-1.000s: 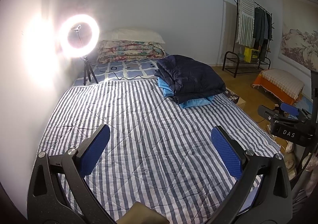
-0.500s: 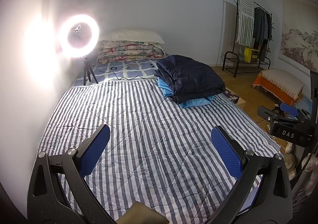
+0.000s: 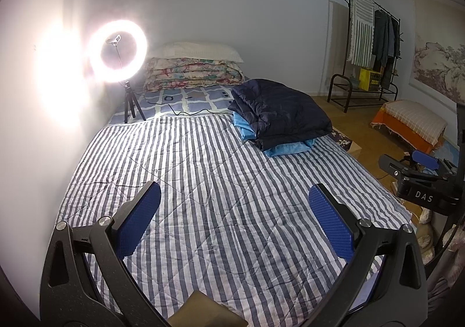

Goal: Fold large clothes

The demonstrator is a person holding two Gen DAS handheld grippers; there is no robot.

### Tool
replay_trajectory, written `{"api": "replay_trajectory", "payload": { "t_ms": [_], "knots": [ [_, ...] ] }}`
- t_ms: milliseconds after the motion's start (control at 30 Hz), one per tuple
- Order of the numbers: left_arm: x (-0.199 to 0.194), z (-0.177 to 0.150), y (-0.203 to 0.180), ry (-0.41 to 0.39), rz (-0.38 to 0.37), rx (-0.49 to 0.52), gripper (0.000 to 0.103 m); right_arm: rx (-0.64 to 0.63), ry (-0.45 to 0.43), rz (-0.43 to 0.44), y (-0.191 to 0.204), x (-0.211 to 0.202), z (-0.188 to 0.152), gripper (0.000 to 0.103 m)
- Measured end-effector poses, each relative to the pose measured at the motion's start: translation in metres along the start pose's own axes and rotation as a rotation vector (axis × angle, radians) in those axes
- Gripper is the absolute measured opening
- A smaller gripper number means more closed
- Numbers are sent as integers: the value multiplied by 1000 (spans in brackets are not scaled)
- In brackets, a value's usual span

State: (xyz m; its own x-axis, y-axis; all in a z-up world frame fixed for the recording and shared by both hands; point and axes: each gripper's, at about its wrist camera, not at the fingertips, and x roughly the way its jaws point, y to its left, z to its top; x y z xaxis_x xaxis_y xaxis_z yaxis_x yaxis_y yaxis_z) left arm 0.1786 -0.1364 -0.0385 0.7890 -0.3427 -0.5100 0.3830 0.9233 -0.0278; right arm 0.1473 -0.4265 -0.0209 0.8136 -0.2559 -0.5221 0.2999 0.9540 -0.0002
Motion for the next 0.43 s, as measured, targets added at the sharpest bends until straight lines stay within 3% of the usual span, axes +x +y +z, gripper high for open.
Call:
{"api": "replay_trajectory", "payload": {
  "t_ms": [433],
  "knots": [
    [-2, -4, -5, -20, 26, 11, 103, -20, 1, -2, 1, 0, 0, 103]
  ]
}}
